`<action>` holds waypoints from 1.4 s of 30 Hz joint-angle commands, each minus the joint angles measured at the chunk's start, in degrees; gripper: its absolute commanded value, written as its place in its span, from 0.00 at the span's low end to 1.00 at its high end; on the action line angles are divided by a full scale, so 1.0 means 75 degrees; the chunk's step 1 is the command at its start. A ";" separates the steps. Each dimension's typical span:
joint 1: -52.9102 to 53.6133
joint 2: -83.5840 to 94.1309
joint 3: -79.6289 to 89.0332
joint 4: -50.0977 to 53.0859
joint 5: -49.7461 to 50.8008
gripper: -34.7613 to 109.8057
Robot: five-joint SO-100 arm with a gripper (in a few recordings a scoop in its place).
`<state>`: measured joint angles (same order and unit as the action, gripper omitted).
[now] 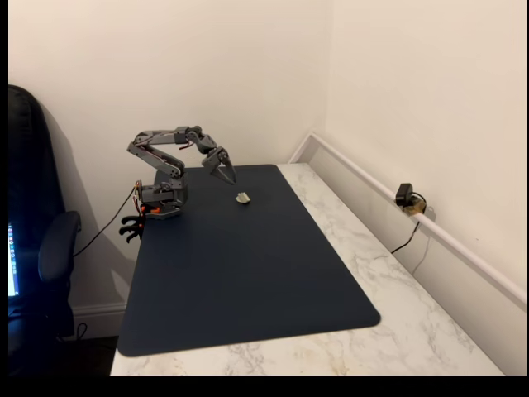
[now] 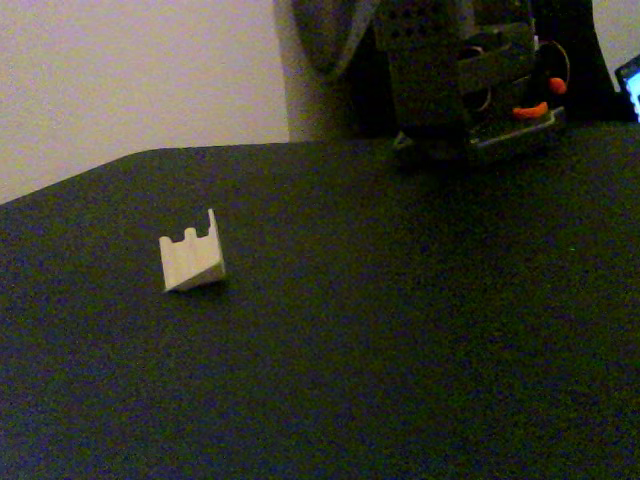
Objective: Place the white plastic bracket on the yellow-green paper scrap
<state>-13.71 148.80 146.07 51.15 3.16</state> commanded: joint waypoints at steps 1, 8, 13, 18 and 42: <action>0.0047 0.0281 0.0176 -0.0047 -0.0656 0.24; 0.0375 0.1699 0.1336 0.0211 -0.0715 0.24; 0.0809 0.3328 0.2215 0.0703 -0.0844 0.24; 0.1113 0.4383 0.2848 0.1008 -0.0703 0.24; 0.1266 0.5402 0.3691 0.1277 -0.0457 0.24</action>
<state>-3.69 187.47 173.76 59.85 -0.26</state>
